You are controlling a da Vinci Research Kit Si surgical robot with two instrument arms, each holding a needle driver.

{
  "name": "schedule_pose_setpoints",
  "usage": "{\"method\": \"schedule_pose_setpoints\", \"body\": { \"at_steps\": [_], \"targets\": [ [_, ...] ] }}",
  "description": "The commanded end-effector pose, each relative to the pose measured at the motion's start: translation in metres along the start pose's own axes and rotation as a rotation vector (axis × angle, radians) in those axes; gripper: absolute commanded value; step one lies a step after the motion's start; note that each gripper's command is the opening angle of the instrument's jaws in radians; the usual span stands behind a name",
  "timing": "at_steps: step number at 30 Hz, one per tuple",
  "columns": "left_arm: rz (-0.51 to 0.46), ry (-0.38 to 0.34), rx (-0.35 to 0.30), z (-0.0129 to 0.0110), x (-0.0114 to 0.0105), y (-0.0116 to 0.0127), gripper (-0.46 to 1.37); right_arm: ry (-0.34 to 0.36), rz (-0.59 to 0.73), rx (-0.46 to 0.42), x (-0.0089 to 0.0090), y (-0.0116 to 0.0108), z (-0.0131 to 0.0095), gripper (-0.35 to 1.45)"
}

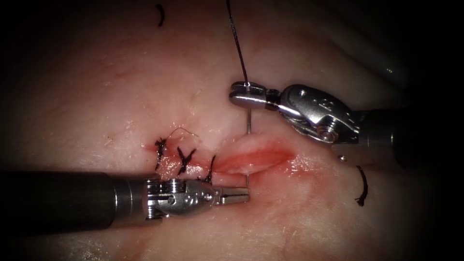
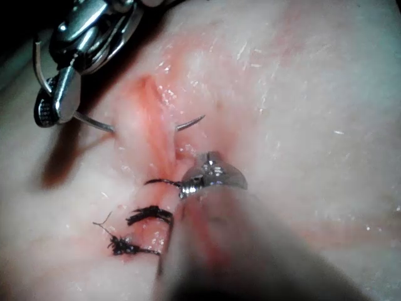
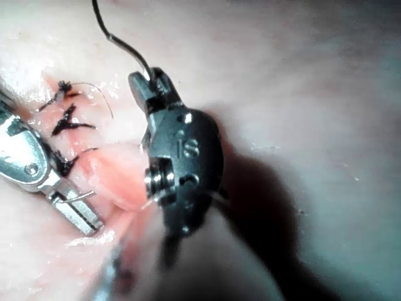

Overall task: Wound Closure
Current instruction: Use the right needle driver to throw the suture needle through the top of the incision

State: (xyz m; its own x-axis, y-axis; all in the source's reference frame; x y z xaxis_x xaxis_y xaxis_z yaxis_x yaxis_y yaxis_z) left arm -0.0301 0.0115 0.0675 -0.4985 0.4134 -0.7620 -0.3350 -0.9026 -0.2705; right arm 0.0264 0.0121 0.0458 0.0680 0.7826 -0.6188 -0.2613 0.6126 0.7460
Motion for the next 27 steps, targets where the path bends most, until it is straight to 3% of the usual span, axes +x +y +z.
{"method": "schedule_pose_setpoints", "body": {
  "at_steps": [1,16,27],
  "targets": [
    [-0.001,0.002,-0.001,0.0000,0.0001,0.0000,-0.35,-0.006,0.035,-0.004,-0.0002,-0.0003,0.0001,-0.35],
    [-0.016,0.009,0.004,-0.0004,0.0010,-0.0005,-0.35,-0.035,0.135,-0.009,-0.0047,-0.0017,-0.0007,-0.35],
    [-0.017,0.009,0.004,-0.0004,0.0010,-0.0005,-0.35,-0.043,0.158,-0.010,-0.0062,-0.0018,-0.0008,-0.35]
  ]
}}
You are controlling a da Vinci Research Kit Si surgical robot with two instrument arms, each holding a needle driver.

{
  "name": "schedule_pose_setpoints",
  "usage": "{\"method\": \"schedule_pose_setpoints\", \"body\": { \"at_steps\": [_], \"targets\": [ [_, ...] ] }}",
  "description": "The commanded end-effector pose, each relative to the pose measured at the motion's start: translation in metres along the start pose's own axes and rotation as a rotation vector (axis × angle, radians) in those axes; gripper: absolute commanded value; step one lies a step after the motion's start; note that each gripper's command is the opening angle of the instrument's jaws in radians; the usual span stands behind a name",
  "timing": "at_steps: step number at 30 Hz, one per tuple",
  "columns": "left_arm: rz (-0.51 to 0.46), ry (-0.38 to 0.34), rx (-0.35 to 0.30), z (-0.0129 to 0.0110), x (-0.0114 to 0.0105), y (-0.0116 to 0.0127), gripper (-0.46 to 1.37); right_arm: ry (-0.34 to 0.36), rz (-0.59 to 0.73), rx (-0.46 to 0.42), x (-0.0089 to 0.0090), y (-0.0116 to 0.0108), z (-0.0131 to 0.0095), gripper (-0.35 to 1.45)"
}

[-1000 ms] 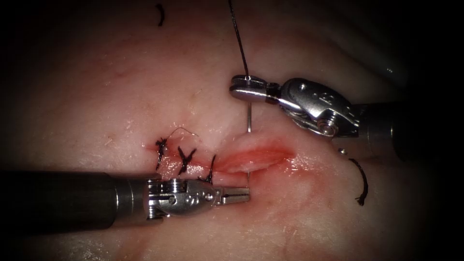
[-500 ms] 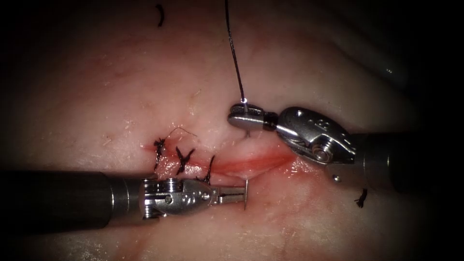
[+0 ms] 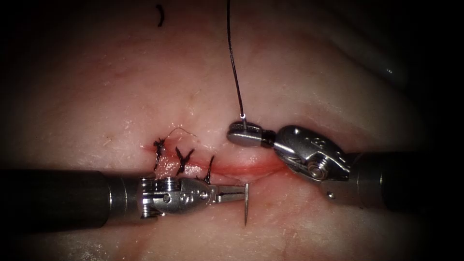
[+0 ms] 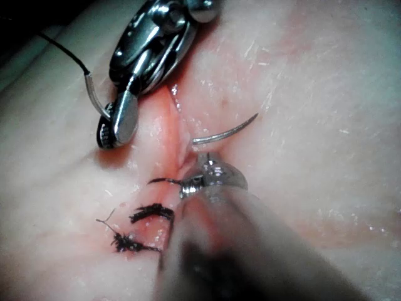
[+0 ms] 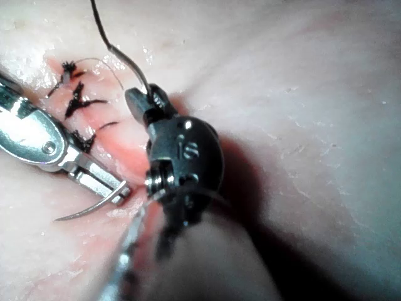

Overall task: Wound Closure
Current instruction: Use the right needle driver to throw the suture needle through the top of the incision

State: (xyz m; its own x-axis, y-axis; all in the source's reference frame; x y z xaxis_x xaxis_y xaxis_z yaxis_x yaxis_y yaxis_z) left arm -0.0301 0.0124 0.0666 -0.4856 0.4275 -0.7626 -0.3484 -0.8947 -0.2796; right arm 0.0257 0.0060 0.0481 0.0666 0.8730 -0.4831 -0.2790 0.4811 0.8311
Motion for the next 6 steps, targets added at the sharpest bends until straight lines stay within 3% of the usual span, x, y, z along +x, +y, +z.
{"method": "schedule_pose_setpoints", "body": {
  "at_steps": [1,6],
  "targets": [
    [0.000,0.000,-0.002,0.0001,0.0000,0.0000,-0.35,0.000,0.000,-0.003,0.0001,0.0001,0.0000,-0.35],
    [0.000,0.000,-0.002,0.0001,0.0000,0.0001,-0.35,0.000,0.001,-0.004,0.0002,0.0001,0.0000,-0.35]
  ]
}}
